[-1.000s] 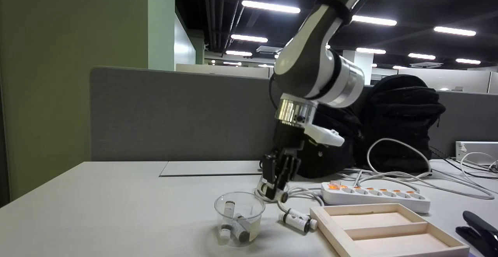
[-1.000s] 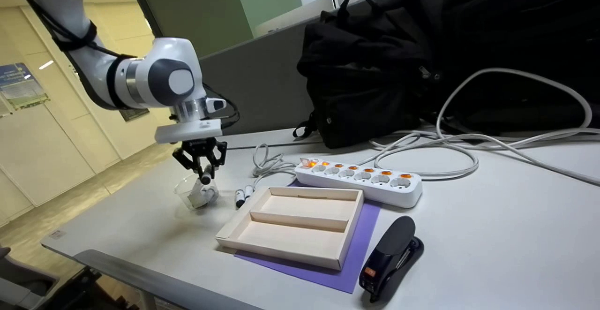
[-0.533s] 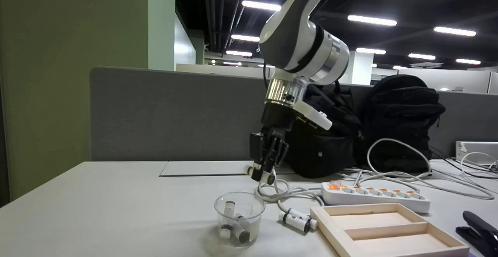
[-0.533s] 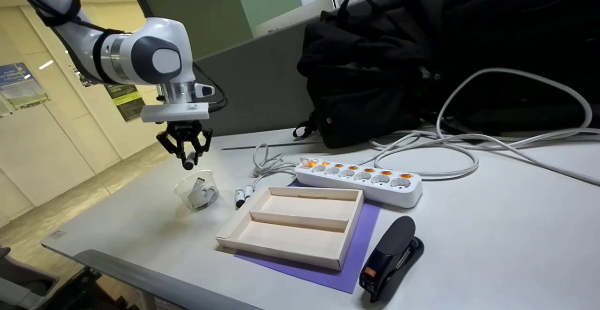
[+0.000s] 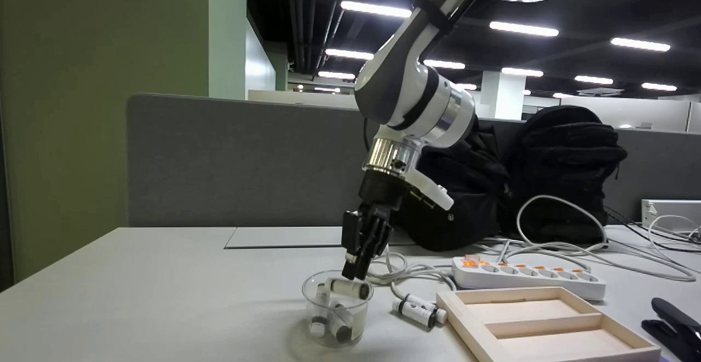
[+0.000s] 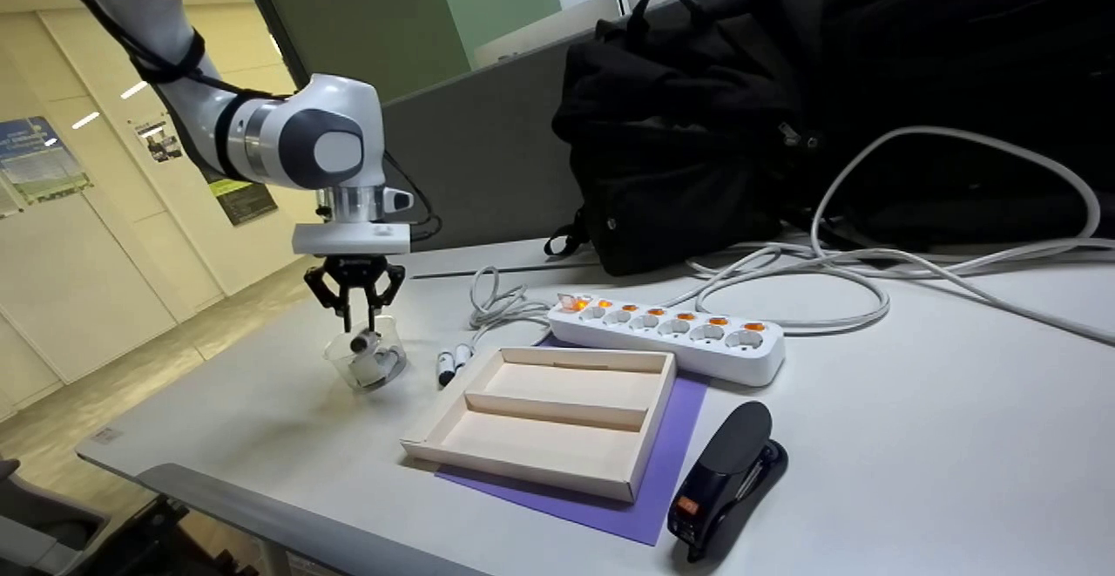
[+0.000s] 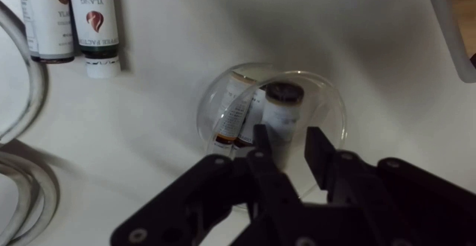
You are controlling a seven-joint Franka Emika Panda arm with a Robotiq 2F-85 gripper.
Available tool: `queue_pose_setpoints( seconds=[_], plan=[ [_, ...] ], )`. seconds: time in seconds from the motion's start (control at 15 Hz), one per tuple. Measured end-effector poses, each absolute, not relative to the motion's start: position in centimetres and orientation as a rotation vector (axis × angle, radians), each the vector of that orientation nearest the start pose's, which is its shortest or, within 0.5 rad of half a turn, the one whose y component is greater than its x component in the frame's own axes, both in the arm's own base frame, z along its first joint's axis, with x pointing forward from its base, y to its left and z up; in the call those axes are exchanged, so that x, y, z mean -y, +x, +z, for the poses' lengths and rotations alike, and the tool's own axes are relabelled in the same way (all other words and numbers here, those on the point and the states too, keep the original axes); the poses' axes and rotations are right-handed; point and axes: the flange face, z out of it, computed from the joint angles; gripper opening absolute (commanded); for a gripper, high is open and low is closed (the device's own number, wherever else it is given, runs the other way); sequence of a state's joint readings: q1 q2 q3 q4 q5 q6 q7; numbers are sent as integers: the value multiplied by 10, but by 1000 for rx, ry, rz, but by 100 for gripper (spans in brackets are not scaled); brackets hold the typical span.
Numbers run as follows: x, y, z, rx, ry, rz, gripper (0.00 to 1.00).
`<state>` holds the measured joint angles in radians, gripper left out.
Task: Pick up one bottle from the table and place it inside the clear container on the left
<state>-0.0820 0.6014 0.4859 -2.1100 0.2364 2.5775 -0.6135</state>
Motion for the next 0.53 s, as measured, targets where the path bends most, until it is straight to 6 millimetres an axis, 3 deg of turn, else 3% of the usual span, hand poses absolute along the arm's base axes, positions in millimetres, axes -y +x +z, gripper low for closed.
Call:
queue_pose_setpoints(
  seconds=[0.2, 0.33, 0.4, 0.53],
  plan=[
    [-226, 526, 146, 988, -2538, 84, 84],
    [-223, 530, 156, 969, -2543, 59, 99],
    [-222, 532, 166, 955, -2547, 35, 79],
    [-217, 534, 193, 917, -2562, -17, 93]
  ],
)
